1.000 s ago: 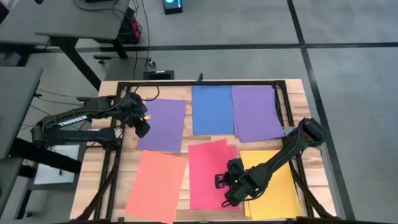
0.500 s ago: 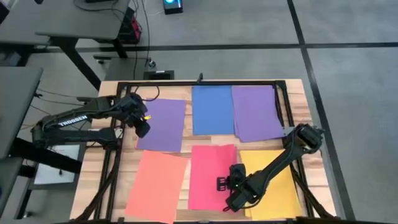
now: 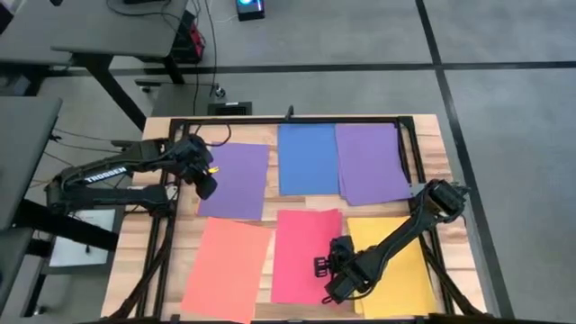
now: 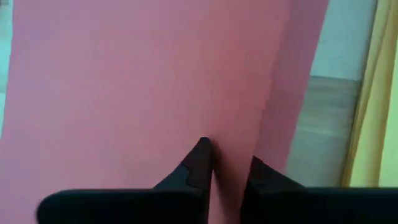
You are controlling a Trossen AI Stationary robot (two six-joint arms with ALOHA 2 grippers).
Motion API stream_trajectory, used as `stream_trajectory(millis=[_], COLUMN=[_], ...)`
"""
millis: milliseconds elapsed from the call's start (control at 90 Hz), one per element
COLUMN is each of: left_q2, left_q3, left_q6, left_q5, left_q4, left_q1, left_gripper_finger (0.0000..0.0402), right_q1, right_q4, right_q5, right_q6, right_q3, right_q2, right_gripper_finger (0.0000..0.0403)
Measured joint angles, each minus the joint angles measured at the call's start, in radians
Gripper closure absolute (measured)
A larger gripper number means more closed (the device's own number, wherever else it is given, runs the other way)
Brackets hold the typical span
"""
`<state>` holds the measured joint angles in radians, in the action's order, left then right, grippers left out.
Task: Organize paper
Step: Stack the pink paper on the bottom center pink papers
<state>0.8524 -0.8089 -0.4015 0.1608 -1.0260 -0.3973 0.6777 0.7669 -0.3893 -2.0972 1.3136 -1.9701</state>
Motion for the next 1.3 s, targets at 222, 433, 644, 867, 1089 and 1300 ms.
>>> stream_trajectory(millis=[222, 433, 644, 867, 1089, 1300], left_q2=[0.000, 0.000, 0.000, 0.000, 0.000, 0.000], left_q3=[0.000, 0.000, 0.000, 0.000, 0.000, 0.000], left_q6=[-0.001, 0.000, 0.000, -0.005, -0.015, -0.020], left_q5=[0.000, 0.000, 0.000, 0.000, 0.000, 0.000], left_q4=[0.000, 0.000, 0.000, 0.000, 0.000, 0.000], left_q1=[0.000, 0.000, 0.000, 0.000, 0.000, 0.000], left_gripper_finger=[0.0283, 0.0283, 0.0283, 0.0283, 0.0283, 0.0283], right_q1=[0.000, 0.006, -0.009, -0.062, -0.086, -0.068], right_q4=[0.060, 0.244, 0.212, 0.138, 0.146, 0.149], right_q5=[0.058, 0.210, 0.142, 0.094, 0.088, 0.063], right_q6=[0.034, 0.128, 0.107, 0.033, -0.060, -0.086], right_q3=[0.000, 0.046, 0.079, 0.063, 0.055, 0.055], right_q2=[0.005, 0.018, 0.021, 0.020, 0.020, 0.018], right_gripper_finger=[0.0291, 0.0266, 0.0261, 0.0261, 0.0261, 0.0280])
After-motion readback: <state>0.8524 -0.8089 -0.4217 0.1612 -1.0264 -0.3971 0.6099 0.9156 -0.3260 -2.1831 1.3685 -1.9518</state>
